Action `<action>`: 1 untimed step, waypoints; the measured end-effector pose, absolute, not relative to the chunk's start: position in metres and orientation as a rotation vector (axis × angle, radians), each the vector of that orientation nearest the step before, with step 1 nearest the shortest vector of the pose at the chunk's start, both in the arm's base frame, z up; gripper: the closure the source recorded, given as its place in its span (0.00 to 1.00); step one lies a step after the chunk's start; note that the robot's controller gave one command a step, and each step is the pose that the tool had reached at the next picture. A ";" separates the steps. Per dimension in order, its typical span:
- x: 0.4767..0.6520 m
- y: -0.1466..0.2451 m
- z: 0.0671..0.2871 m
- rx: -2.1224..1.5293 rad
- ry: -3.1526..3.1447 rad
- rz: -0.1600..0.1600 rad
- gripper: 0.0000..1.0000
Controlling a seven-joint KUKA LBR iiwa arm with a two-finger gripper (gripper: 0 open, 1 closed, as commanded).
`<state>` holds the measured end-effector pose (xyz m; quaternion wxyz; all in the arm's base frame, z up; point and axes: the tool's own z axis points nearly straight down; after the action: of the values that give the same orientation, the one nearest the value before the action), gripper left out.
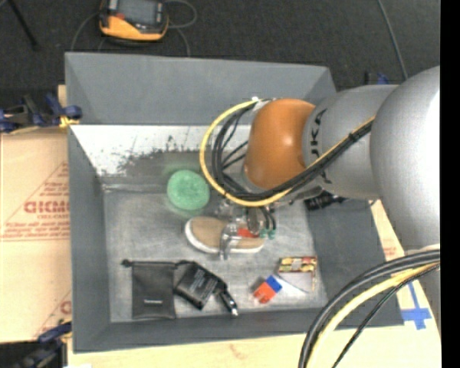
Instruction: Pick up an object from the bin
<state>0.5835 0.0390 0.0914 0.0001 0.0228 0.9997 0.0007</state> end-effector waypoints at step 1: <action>0.584 0.039 0.103 0.072 3.138 0.002 1.00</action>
Offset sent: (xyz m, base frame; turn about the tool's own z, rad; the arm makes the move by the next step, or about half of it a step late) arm -0.0001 0.0000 0.0499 0.0000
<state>0.5843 0.0385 0.1035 0.0013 0.0230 0.9997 0.0006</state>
